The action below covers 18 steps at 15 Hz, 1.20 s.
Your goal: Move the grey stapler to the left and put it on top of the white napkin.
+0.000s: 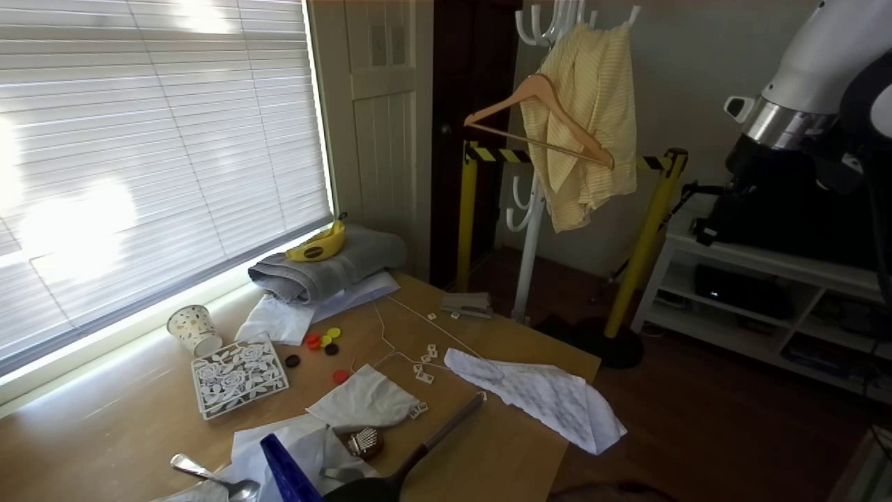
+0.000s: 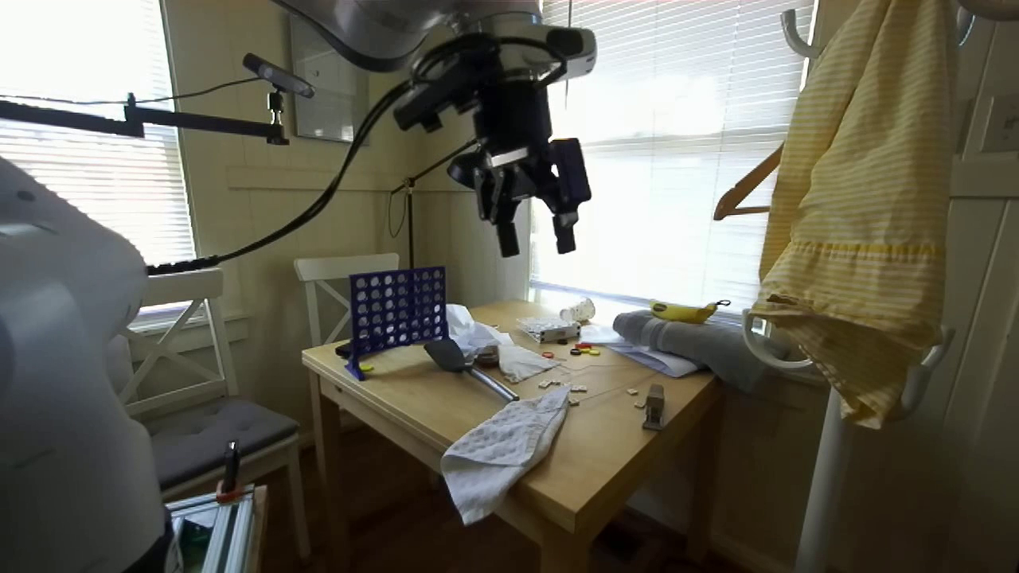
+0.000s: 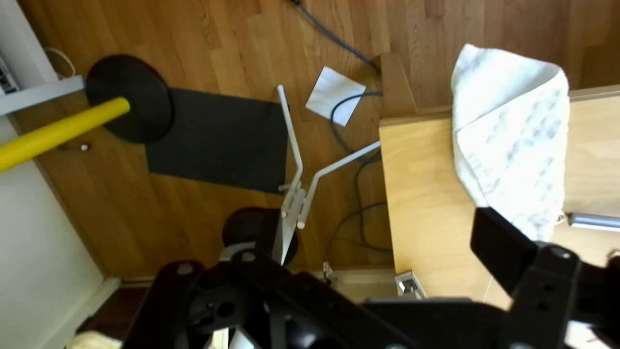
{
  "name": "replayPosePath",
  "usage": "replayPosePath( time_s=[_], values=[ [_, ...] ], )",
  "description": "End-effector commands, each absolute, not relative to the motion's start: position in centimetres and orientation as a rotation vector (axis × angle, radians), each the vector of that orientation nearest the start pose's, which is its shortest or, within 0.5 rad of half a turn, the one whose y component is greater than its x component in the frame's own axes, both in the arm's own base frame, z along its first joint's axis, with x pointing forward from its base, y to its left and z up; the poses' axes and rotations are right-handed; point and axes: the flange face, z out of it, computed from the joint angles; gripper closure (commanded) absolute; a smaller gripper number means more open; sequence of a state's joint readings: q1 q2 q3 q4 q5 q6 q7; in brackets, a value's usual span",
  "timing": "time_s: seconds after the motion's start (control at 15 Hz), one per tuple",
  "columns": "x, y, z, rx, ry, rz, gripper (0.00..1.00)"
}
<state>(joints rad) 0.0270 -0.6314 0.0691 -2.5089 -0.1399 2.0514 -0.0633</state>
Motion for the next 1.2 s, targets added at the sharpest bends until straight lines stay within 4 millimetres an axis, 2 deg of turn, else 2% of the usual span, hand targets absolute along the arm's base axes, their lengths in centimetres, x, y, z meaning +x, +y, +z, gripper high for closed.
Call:
replayPosePath(
  time_s=[0.0, 0.07, 0.13, 0.33, 0.93, 1.13],
  values=[
    [42.4, 3.1, 52.2, -3.286, -0.483, -0.445, 0.0],
    [43.1, 3.2, 52.3, -3.274, -0.504, -0.467, 0.0],
    [40.8, 3.3, 51.9, -3.272, -0.438, -0.436, 0.0],
    [42.4, 3.4, 51.9, -3.263, -0.465, -0.453, 0.0],
    [42.4, 3.3, 52.0, -3.268, -0.461, -0.47, 0.0],
    [43.6, 3.4, 52.5, -3.26, -0.534, -0.567, 0.0]
  ],
)
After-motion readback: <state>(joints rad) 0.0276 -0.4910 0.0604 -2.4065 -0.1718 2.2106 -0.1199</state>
